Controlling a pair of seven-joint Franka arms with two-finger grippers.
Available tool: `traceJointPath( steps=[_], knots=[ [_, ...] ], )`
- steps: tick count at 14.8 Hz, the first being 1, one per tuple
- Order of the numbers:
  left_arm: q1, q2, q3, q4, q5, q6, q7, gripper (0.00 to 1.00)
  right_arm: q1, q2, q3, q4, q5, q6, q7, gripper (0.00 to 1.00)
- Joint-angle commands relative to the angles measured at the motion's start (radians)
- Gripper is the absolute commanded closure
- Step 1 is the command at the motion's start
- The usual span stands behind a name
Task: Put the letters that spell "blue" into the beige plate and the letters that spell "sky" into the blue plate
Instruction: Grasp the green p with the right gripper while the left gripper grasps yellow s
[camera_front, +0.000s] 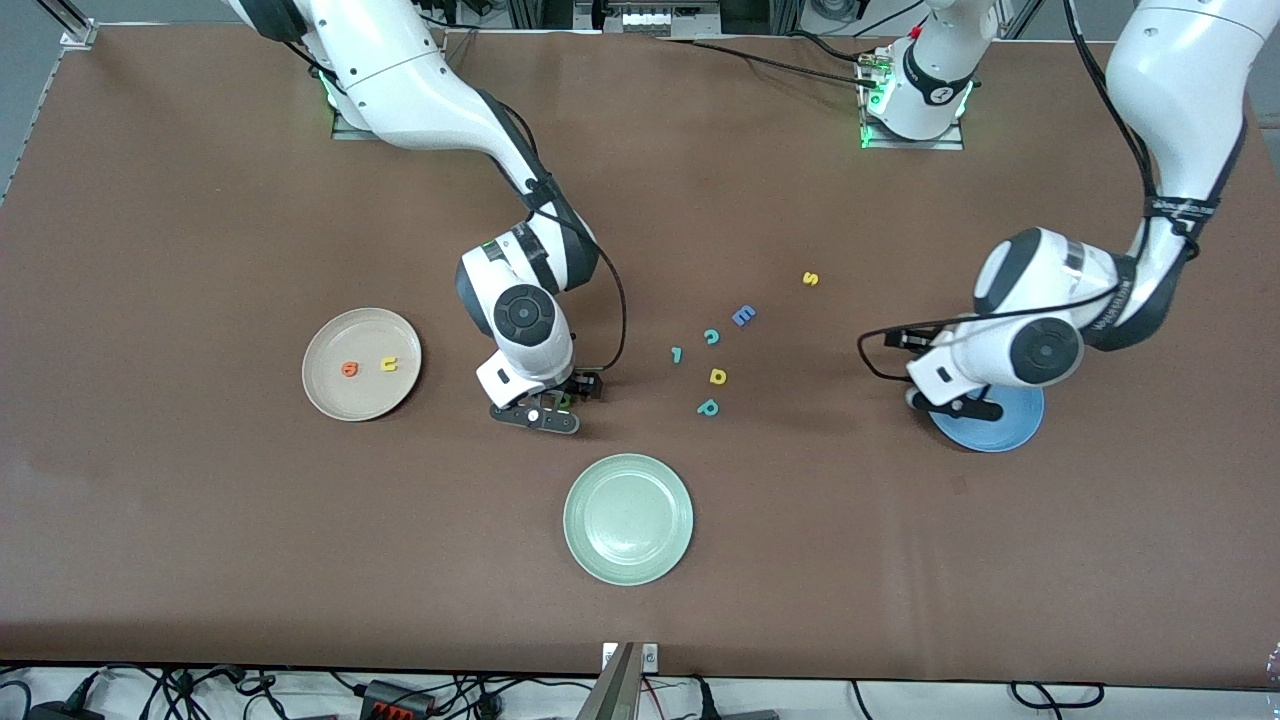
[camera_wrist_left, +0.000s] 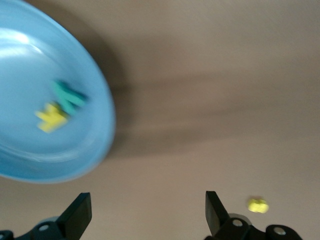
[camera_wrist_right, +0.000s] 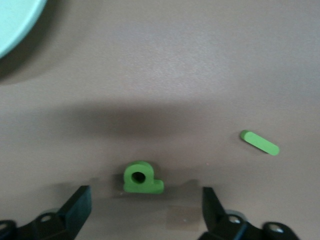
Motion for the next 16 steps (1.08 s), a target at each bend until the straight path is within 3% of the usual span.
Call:
traceJointPath(
  steps=[1,3,5,8,10,12,16],
  knots=[
    [0.052,-0.091,-0.162,-0.151,-0.012,0.04,-0.16,0.0,0.005,0.026,-0.005,0.034,0.006,-0.008,0.019,0.13],
    [0.067,-0.121,-0.207,-0.242,0.002,0.092,-0.205,0.0,0.002,0.029,-0.007,0.034,0.006,0.011,0.021,0.15],
    [0.104,-0.154,-0.285,-0.325,0.002,0.214,-0.133,0.0,0.004,0.039,-0.005,0.033,0.007,0.046,0.011,0.23],
    [0.117,-0.15,-0.287,-0.354,0.002,0.256,-0.032,0.0,0.004,0.043,-0.005,0.033,0.007,0.046,0.005,0.34],
    [0.121,-0.136,-0.284,-0.415,0.002,0.351,-0.032,0.0,0.004,0.043,-0.005,0.034,0.007,0.046,0.005,0.41],
    [0.119,-0.109,-0.276,-0.467,0.004,0.454,-0.033,0.0,0.0,0.043,-0.005,0.034,0.01,0.044,0.004,0.43],
    [0.108,-0.064,-0.254,-0.471,0.005,0.465,-0.041,0.0,0.002,0.043,-0.005,0.033,0.01,0.043,0.004,0.46]
  ],
)
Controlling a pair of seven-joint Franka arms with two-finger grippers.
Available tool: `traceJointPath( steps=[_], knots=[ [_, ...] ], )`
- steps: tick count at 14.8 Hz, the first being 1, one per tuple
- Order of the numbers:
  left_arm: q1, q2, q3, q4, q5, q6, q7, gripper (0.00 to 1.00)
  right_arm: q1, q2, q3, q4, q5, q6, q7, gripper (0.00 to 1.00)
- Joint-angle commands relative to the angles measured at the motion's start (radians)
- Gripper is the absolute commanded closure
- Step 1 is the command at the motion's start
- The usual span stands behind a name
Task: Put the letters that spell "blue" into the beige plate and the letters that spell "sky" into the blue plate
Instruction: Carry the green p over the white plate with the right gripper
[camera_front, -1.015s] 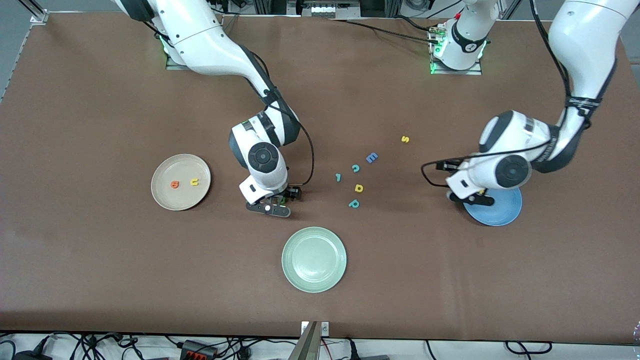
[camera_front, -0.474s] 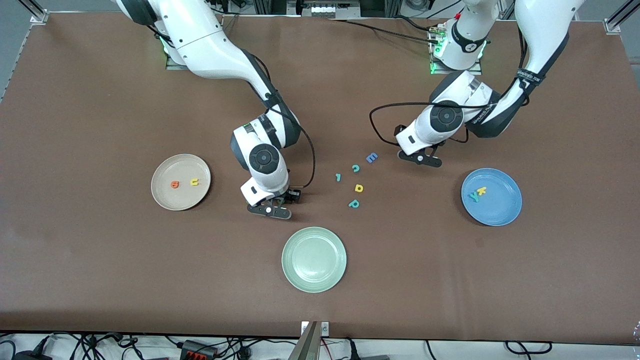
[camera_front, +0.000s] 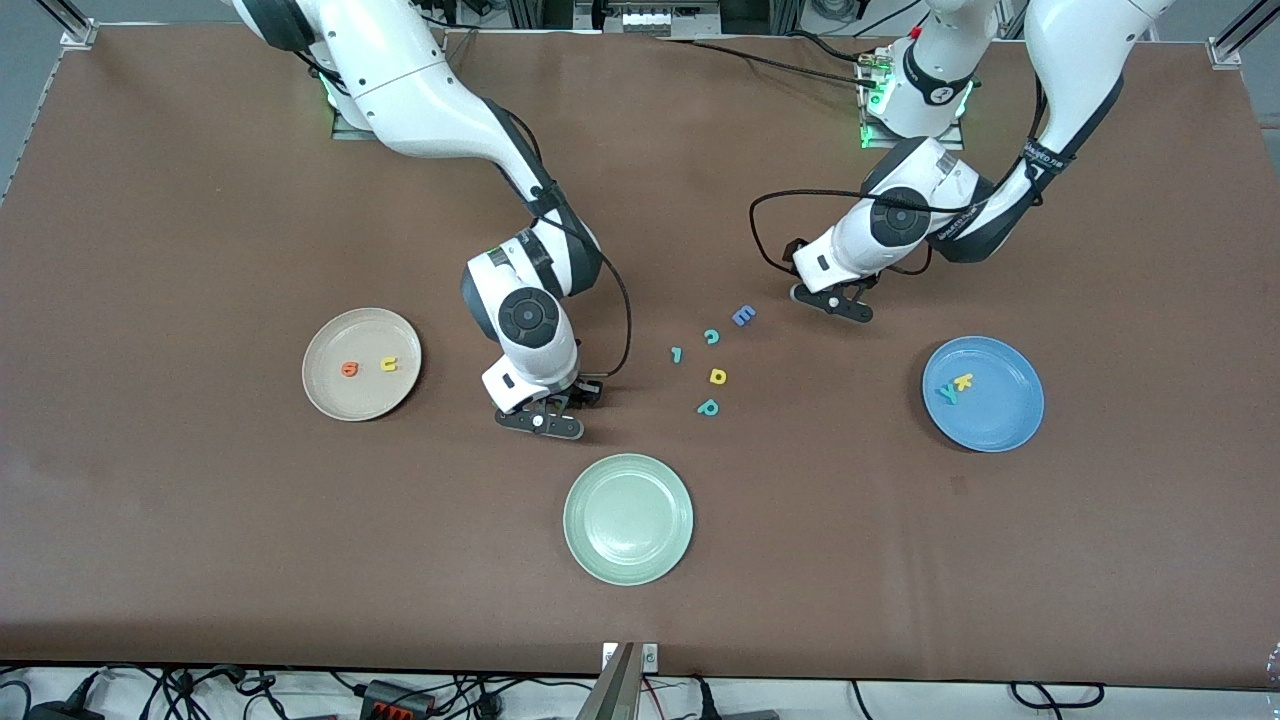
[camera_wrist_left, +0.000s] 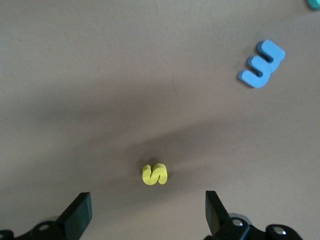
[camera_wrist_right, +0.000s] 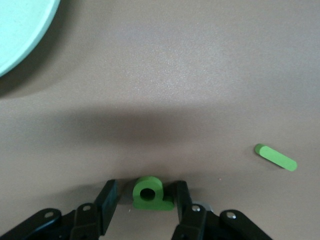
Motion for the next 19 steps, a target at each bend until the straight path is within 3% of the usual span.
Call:
traceJointPath(
  steps=[1,5,7,12,16,19],
  knots=[
    [0.002,0.052,0.027,0.0,0.014,0.021,0.012,0.0,0.0,0.016,-0.003,0.019,0.01,-0.003,0.0,0.5],
    [-0.094,0.068,0.076,0.003,0.115,0.022,-0.113,0.06,0.003,0.016,-0.003,0.017,0.009,-0.003,-0.001,0.68],
    [-0.162,0.068,0.119,0.006,0.161,0.022,-0.195,0.18,0.002,0.016,-0.003,0.017,0.009,-0.004,-0.004,0.73],
    [-0.159,0.074,0.119,0.009,0.166,0.022,-0.2,0.43,-0.004,-0.013,-0.008,0.02,-0.004,-0.025,-0.011,0.74],
    [-0.16,0.075,0.119,0.026,0.168,0.024,-0.2,0.45,-0.032,-0.074,-0.08,-0.029,-0.028,-0.166,-0.156,0.74],
    [-0.162,0.075,0.122,0.029,0.168,0.024,-0.2,0.48,-0.082,-0.157,-0.083,-0.133,-0.031,-0.228,-0.228,0.74]
  ],
)
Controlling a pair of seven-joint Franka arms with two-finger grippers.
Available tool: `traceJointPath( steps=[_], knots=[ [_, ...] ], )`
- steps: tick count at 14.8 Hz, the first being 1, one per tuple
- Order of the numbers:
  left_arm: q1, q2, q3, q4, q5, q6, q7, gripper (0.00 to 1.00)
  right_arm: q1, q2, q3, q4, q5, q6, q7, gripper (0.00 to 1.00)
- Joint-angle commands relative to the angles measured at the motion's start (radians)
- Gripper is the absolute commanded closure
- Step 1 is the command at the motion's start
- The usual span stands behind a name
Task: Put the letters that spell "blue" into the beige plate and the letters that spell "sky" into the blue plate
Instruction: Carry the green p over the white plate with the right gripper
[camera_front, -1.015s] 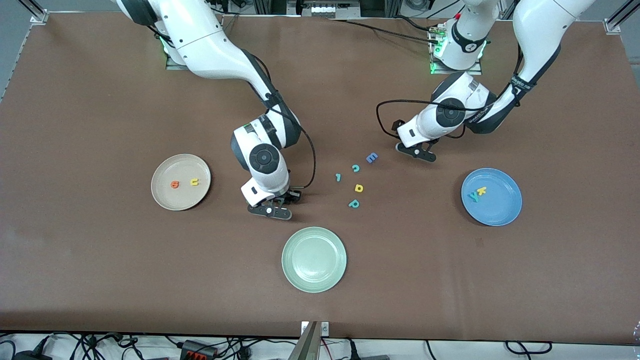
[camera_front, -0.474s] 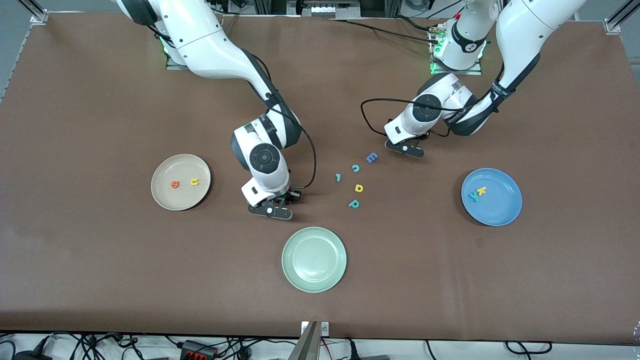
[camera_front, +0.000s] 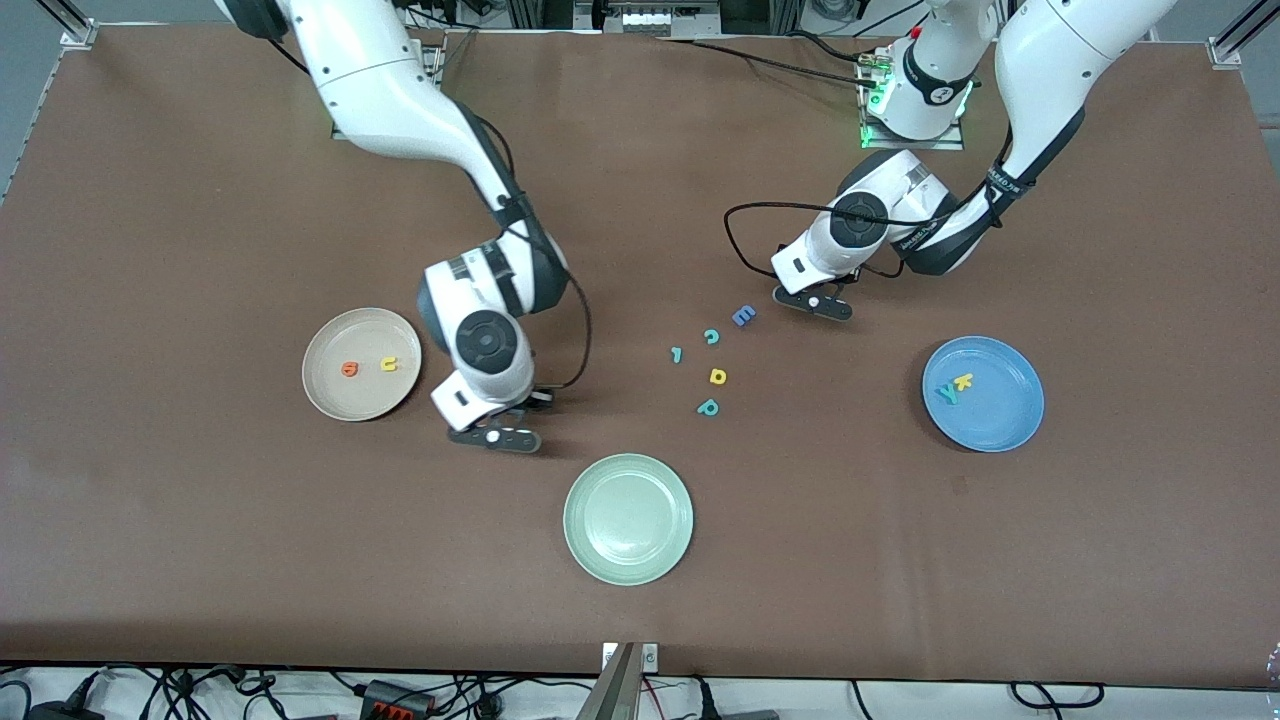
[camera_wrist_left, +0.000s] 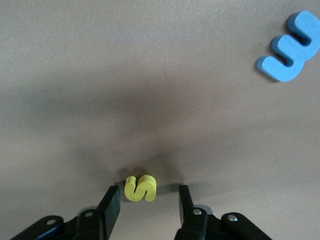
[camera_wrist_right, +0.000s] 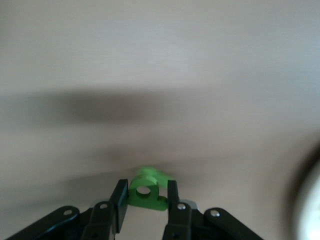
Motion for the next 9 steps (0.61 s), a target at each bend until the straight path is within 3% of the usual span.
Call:
traceJointPath(
  steps=[1,7,9],
  knots=[
    [-0.006,0.001,0.007,0.009,0.027,0.003,-0.013,0.49,-0.048,-0.146,0.009,-0.17,-0.013,-0.03,-0.095,0.74],
    [-0.01,0.012,0.025,0.009,0.03,0.022,-0.012,0.59,-0.204,-0.331,0.009,-0.42,-0.014,-0.027,-0.37,0.74],
    [-0.012,0.012,0.025,0.009,0.03,0.023,-0.009,0.7,-0.218,-0.358,0.009,-0.469,-0.016,-0.023,-0.385,0.74]
  ],
)
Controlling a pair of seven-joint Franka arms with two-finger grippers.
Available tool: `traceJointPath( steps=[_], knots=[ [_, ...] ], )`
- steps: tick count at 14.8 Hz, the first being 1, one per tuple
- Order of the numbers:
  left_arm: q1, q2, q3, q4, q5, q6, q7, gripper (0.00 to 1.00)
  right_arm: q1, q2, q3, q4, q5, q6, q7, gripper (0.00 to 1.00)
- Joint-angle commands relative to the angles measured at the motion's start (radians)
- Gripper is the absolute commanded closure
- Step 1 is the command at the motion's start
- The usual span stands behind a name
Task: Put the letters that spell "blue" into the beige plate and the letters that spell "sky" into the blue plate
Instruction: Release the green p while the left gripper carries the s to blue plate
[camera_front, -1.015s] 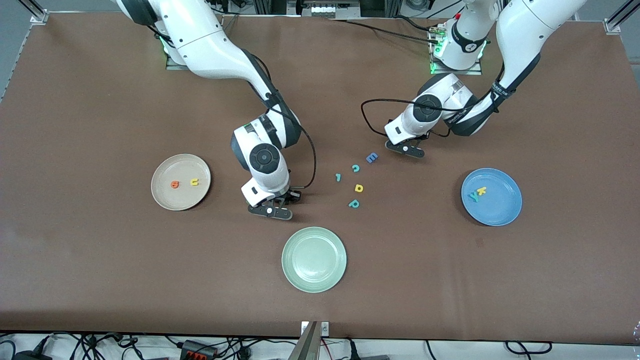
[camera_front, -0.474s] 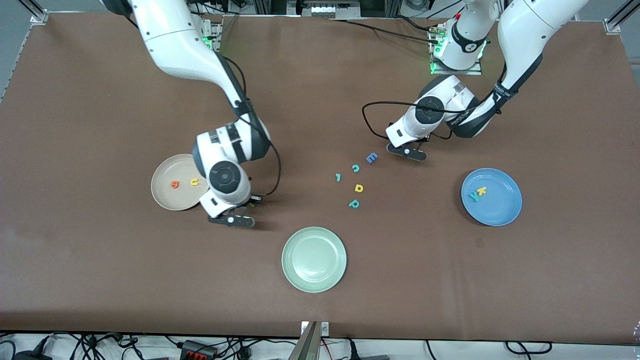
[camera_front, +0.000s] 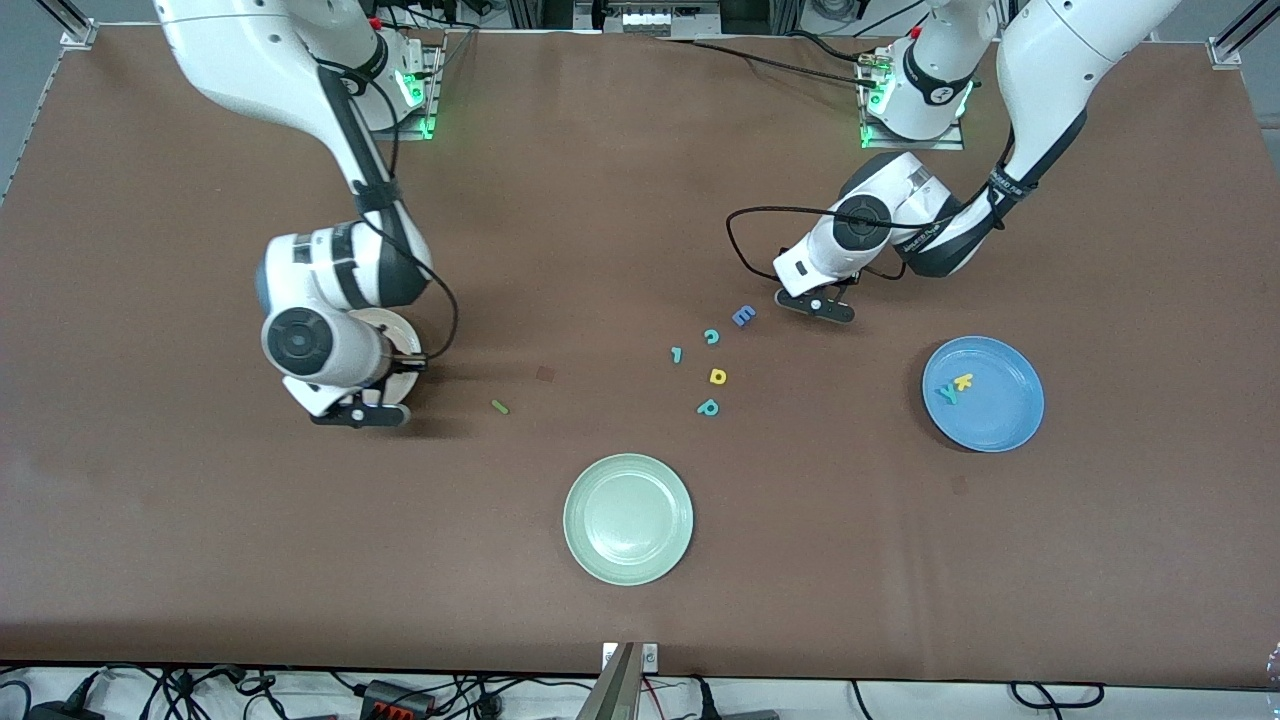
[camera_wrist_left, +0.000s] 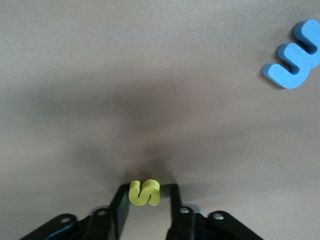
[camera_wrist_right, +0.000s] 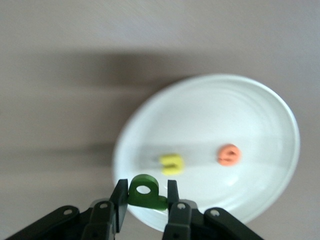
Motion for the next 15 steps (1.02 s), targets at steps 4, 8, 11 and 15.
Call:
traceJointPath(
  steps=[4,8,11,15],
  knots=[
    [-0.009,-0.002,0.013,0.022,0.033,0.008,-0.003,0.88,-0.069,-0.078,0.017,-0.192,-0.015,0.078,-0.096,0.73],
    [-0.012,-0.001,0.007,0.224,0.041,-0.292,0.045,0.88,-0.095,-0.064,0.017,-0.222,-0.01,0.152,-0.111,0.0],
    [0.005,0.001,0.01,0.341,0.037,-0.448,0.187,0.88,-0.095,-0.083,0.017,-0.121,-0.002,0.047,-0.11,0.0],
    [0.08,0.027,0.06,0.444,0.041,-0.491,0.425,0.87,-0.029,-0.022,0.025,0.118,0.002,-0.052,-0.073,0.0]
  ],
)
